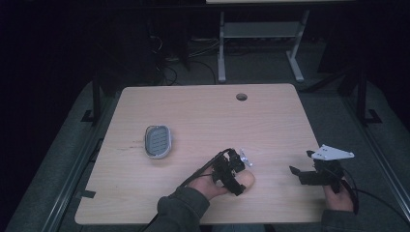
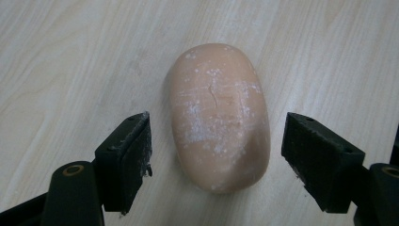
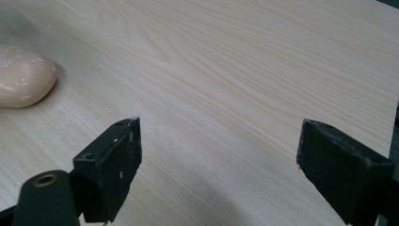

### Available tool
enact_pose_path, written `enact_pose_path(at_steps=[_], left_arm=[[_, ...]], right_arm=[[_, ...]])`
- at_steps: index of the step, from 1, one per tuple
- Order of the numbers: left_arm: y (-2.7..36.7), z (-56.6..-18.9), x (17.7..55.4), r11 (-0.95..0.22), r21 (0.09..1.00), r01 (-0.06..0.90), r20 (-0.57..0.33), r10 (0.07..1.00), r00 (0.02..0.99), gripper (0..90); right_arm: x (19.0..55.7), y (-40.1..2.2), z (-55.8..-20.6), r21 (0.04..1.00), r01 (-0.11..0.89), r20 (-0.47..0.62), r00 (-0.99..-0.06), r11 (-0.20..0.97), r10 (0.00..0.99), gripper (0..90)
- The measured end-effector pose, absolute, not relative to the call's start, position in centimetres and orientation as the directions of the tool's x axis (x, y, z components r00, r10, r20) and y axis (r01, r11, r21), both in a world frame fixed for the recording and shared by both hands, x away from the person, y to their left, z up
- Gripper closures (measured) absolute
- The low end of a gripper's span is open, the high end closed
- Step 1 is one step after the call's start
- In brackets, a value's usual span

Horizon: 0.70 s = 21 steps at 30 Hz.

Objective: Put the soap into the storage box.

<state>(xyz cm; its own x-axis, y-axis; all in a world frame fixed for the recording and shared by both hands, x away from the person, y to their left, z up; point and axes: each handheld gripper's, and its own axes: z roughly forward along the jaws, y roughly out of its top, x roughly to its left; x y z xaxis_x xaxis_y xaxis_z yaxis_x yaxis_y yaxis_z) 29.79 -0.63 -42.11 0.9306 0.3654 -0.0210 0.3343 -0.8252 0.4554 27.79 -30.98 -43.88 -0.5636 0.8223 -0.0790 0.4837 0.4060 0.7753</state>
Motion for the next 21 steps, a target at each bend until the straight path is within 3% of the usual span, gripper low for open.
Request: enact_pose_path(at_steps=[21], left_arm=[[-3.0, -43.1, 30.2, -0.840, 0.379, 0.388, -0.018, 0.413, 0.911, 28.1]], right_arm=[[27.8, -31.0, -43.8, 0.777, 0.482, -0.079, -0.563, 0.404, 0.823, 14.0]])
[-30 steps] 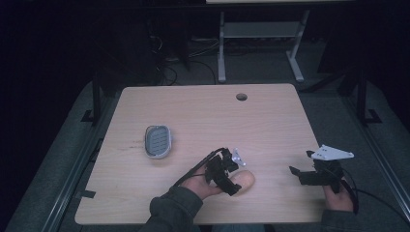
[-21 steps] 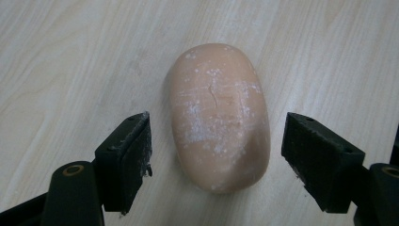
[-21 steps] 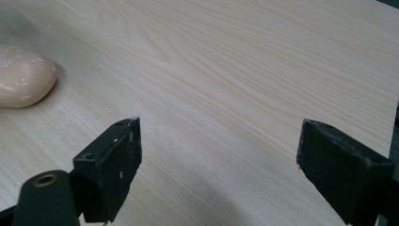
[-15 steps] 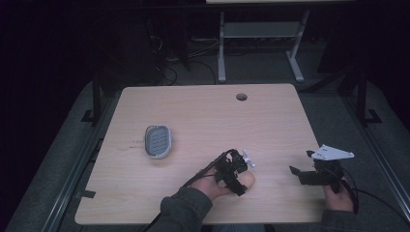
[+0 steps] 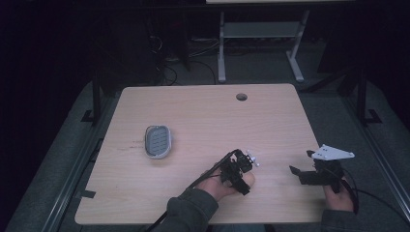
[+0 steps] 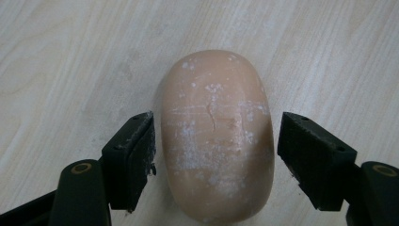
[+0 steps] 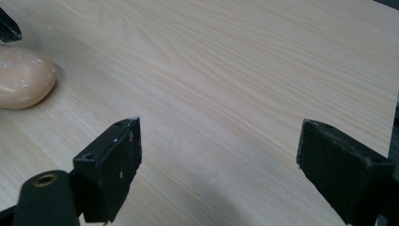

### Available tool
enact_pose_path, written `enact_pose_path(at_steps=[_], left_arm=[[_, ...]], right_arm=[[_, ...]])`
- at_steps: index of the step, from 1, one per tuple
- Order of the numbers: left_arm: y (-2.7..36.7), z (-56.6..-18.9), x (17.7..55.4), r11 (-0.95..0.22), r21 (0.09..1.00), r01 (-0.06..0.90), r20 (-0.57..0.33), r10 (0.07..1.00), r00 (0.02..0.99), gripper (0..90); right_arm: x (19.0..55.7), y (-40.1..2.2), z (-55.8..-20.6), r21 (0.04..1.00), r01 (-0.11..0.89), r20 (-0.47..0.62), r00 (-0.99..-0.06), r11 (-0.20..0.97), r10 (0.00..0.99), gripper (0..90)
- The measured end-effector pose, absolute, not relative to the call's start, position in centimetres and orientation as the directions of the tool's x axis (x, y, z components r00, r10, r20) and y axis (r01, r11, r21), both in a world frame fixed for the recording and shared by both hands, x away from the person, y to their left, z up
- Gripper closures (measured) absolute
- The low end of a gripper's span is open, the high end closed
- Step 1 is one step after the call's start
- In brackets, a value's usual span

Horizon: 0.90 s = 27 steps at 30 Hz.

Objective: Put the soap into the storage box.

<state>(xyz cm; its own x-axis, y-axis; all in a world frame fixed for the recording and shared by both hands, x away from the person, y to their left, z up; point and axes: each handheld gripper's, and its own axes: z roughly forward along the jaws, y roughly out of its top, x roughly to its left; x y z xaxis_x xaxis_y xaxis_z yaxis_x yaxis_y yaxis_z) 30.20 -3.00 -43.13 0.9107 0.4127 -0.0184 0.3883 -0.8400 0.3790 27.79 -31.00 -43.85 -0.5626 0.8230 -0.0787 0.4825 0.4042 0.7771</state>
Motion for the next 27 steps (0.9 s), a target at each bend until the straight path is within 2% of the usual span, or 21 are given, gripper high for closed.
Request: enact_pose_path(at_steps=[8, 16, 27], left_arm=[[-3.7, -43.5, 30.4, -0.835, 0.333, 0.437, -0.027, 0.455, 0.890, 30.7], [-4.3, -44.0, 30.3, -0.844, 0.297, 0.447, -0.001, 0.468, 0.884, 30.1], [-4.6, -44.3, 30.5, -0.842, 0.274, 0.464, -0.010, 0.480, 0.877, 31.3]], right_arm=[[27.8, -31.0, -43.9, 0.778, 0.483, -0.078, -0.561, 0.402, 0.824, 14.0], [27.8, -31.0, -43.8, 0.778, 0.483, -0.078, -0.561, 0.402, 0.824, 14.0], [27.8, -31.0, -43.8, 0.779, 0.481, -0.078, -0.562, 0.402, 0.823, 14.0]])
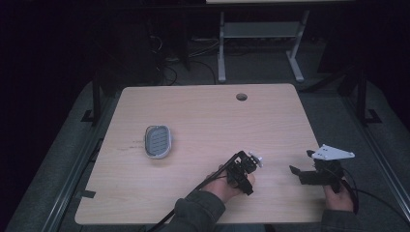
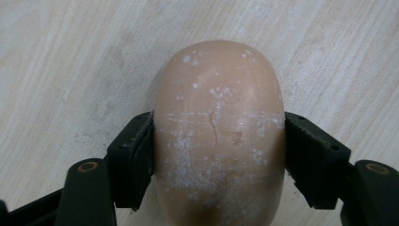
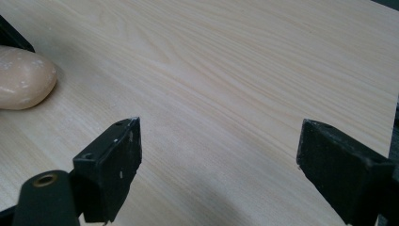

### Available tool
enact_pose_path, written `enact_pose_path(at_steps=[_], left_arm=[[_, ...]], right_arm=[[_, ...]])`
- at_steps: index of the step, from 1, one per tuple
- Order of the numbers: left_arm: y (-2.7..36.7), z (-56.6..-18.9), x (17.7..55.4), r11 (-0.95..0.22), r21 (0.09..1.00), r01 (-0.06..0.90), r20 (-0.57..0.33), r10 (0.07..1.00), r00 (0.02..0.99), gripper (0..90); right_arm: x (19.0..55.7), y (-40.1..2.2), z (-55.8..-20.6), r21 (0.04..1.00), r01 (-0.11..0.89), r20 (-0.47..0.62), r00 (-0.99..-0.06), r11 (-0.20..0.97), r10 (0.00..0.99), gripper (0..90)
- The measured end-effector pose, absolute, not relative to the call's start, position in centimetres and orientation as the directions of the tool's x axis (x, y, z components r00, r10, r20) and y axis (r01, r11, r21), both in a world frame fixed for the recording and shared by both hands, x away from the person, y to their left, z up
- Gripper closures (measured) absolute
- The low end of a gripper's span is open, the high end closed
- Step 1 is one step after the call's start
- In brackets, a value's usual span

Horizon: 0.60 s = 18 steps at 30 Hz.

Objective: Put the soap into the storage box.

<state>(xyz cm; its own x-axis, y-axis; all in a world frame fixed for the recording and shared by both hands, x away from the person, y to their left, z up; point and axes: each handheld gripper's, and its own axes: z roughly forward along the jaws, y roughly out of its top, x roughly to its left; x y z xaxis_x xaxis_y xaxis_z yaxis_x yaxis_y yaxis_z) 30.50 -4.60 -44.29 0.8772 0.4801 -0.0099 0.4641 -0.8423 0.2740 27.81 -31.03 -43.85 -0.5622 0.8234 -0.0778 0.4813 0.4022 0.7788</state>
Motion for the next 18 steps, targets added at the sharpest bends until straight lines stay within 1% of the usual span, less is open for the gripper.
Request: enact_pose_path(at_steps=[8, 11, 12, 17, 18], left_arm=[[-4.6, -44.2, 30.5, -0.845, 0.269, 0.462, -0.015, 0.476, 0.879, 32.3], [-4.4, -44.1, 30.6, -0.839, 0.271, 0.471, -0.039, 0.479, 0.877, 32.4], [-4.2, -44.1, 30.7, -0.834, 0.277, 0.477, -0.060, 0.481, 0.875, 32.4], [-3.2, -43.8, 31.0, -0.794, 0.330, 0.510, -0.121, 0.501, 0.857, 32.5], [-3.2, -43.8, 31.0, -0.794, 0.330, 0.510, -0.121, 0.501, 0.857, 32.5]], right_arm=[[27.8, -30.9, -43.8, 0.780, 0.482, -0.076, -0.562, 0.400, 0.824, 14.0], [27.8, -31.0, -43.8, 0.780, 0.482, -0.076, -0.561, 0.400, 0.825, 14.0], [27.8, -31.0, -43.8, 0.781, 0.482, -0.074, -0.559, 0.397, 0.826, 14.0], [27.8, -31.0, -43.8, 0.781, 0.480, -0.076, -0.560, 0.398, 0.825, 14.0], [27.8, -31.0, -43.8, 0.781, 0.482, -0.074, -0.560, 0.397, 0.825, 14.0]])
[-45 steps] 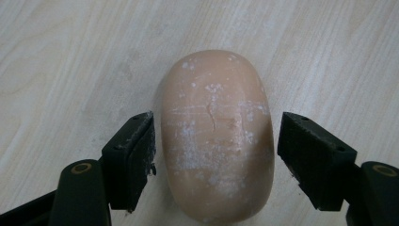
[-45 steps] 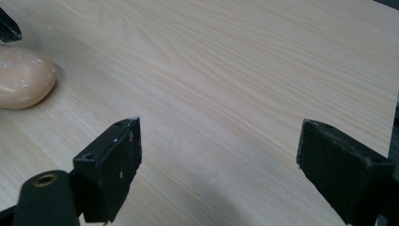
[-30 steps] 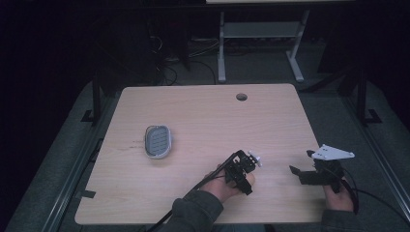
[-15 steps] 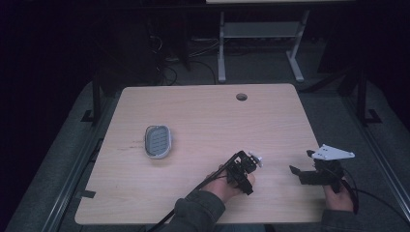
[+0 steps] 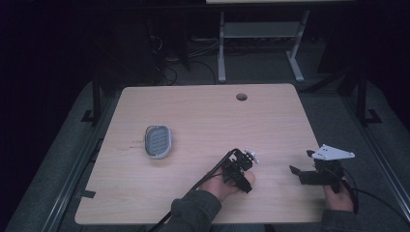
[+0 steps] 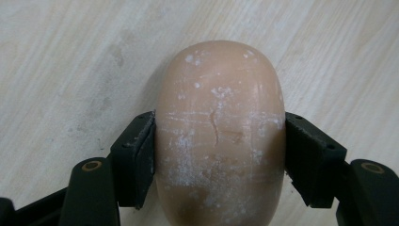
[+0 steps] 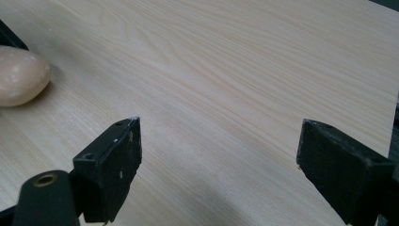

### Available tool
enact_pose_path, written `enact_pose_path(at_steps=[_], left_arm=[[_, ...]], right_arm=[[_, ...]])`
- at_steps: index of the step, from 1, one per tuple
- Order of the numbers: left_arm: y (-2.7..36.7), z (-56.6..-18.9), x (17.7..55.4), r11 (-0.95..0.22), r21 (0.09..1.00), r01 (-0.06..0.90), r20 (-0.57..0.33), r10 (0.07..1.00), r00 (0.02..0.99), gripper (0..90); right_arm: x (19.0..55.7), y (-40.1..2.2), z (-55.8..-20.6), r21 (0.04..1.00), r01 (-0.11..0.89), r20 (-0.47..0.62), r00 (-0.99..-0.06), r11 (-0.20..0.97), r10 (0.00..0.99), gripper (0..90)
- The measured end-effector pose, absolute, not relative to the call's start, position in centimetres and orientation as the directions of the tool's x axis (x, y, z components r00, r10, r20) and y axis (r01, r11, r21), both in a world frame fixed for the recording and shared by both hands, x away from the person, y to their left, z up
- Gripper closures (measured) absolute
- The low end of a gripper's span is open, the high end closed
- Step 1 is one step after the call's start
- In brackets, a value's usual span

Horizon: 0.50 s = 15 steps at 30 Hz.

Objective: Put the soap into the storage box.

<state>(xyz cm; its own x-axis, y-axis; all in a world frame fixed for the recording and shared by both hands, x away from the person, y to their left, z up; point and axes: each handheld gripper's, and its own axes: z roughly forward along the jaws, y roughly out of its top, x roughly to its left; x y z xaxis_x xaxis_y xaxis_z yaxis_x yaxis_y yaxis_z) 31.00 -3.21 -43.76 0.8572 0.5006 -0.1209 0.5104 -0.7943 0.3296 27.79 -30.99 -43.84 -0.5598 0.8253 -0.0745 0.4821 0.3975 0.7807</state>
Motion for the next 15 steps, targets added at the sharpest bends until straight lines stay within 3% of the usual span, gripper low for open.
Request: enact_pose_path(at_steps=[15], left_arm=[[-0.7, -41.9, 31.9, -0.712, 0.407, 0.573, -0.226, 0.529, 0.818, 32.5]], right_arm=[[27.8, -31.0, -43.8, 0.781, 0.481, -0.077, -0.558, 0.398, 0.826, 14.0]])
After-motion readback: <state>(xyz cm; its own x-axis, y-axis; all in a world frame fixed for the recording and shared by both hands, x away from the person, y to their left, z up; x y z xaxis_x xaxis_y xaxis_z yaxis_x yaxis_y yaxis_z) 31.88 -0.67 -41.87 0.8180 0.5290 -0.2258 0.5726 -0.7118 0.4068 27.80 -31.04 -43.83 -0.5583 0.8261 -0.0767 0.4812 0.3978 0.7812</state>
